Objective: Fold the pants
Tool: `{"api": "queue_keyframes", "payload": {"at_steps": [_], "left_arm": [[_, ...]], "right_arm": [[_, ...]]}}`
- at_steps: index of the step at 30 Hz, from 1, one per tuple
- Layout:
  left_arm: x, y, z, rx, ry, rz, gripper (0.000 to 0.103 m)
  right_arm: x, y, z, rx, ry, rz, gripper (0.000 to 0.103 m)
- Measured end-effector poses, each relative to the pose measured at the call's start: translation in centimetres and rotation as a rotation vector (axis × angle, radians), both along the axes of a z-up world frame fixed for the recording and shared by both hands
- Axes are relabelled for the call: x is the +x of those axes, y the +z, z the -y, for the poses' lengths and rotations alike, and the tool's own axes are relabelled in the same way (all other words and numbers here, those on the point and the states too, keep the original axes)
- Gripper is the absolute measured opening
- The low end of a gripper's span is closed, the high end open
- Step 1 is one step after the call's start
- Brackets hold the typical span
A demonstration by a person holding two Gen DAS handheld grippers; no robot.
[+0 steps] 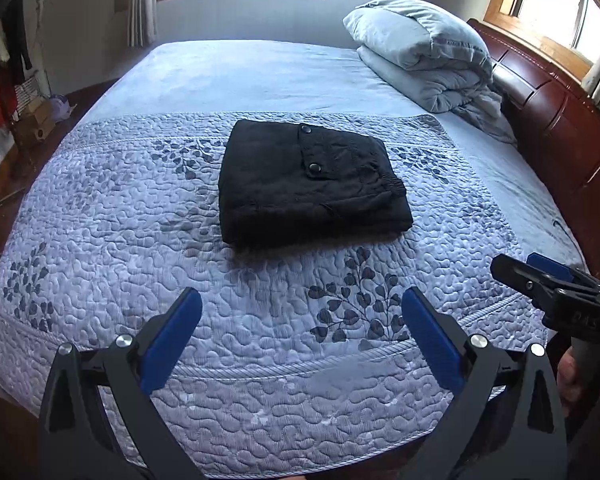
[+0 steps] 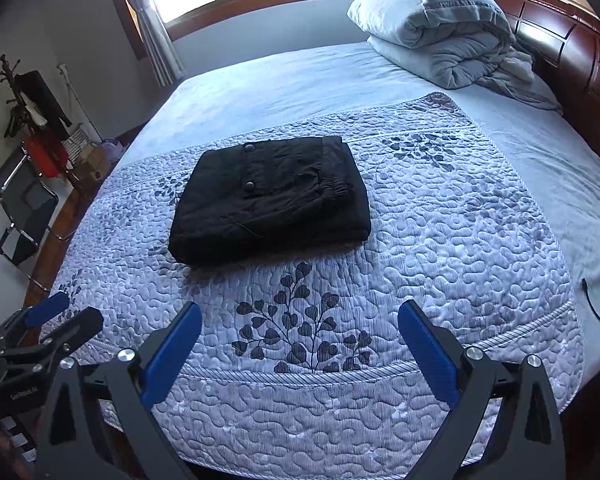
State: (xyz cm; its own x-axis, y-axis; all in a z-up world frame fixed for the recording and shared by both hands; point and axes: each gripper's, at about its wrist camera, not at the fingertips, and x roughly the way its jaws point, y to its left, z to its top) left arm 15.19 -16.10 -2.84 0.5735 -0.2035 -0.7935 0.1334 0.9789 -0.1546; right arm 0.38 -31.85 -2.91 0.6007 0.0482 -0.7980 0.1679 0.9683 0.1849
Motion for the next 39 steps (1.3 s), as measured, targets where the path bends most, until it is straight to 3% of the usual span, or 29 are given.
{"api": "queue_keyframes", "payload": {"at_steps": [39], "left_arm": [[1.0, -0.8, 0.8, 0.041, 0.003, -0.014, 0.1]], "right_arm": [[0.7, -1.1, 0.2, -0.02, 0.006, -0.011, 0.099]]}}
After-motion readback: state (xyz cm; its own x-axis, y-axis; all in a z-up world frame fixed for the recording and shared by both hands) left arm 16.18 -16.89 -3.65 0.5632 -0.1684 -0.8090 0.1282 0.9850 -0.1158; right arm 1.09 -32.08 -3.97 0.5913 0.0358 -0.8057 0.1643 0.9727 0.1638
